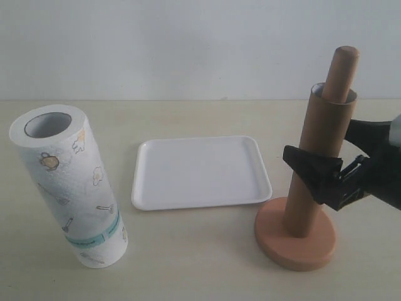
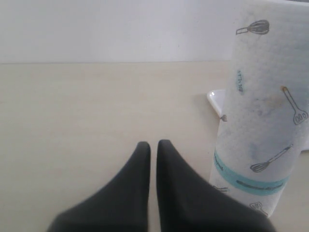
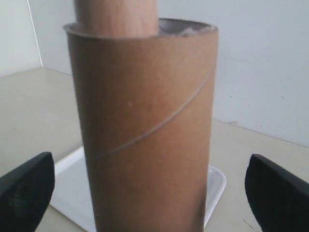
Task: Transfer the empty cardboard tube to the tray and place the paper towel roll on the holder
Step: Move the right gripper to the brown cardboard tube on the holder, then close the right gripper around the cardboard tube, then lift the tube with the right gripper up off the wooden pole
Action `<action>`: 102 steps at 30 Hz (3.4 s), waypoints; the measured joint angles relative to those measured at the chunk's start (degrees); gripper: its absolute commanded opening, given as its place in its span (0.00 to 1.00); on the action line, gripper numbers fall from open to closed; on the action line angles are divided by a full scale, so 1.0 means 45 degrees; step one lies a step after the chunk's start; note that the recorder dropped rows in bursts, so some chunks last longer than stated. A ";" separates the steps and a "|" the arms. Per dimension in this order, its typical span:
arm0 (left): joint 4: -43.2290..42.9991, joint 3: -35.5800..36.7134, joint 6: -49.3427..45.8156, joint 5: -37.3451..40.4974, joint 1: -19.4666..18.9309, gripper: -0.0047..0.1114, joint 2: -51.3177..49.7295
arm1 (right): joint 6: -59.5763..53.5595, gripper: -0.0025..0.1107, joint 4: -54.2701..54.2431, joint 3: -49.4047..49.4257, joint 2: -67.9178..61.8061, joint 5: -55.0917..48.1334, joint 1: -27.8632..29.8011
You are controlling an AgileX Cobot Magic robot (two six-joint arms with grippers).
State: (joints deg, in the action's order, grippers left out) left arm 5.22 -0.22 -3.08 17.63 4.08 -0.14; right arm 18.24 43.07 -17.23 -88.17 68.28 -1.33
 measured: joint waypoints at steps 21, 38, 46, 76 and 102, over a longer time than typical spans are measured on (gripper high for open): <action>0.0000 0.0000 0.0000 0.0000 0.0000 0.08 0.0000 | 0.0291 0.45 0.1387 -0.0345 -0.0099 -0.0259 0.0000; 0.0000 0.0000 0.0000 0.0000 0.0000 0.08 0.0000 | 0.0290 0.09 0.0962 -0.0345 -0.0102 -0.0236 0.0000; 0.0000 0.0000 0.0000 0.0000 0.0000 0.08 0.0000 | 0.0268 0.02 0.0721 -0.0345 -0.0102 -0.0236 0.0000; 0.0000 0.0000 0.0000 0.0000 0.0000 0.08 0.0000 | 0.5804 0.02 0.4048 -0.2869 0.2659 -0.2732 0.0004; 0.0000 0.0000 0.0000 0.0000 0.0000 0.08 0.0000 | 1.7111 0.02 1.1862 -1.2845 0.6019 -0.4278 0.0004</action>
State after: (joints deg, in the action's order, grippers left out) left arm 5.22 -0.22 -3.08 17.63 4.08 -0.14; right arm 95.24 96.45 -75.03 -61.08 49.02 -1.32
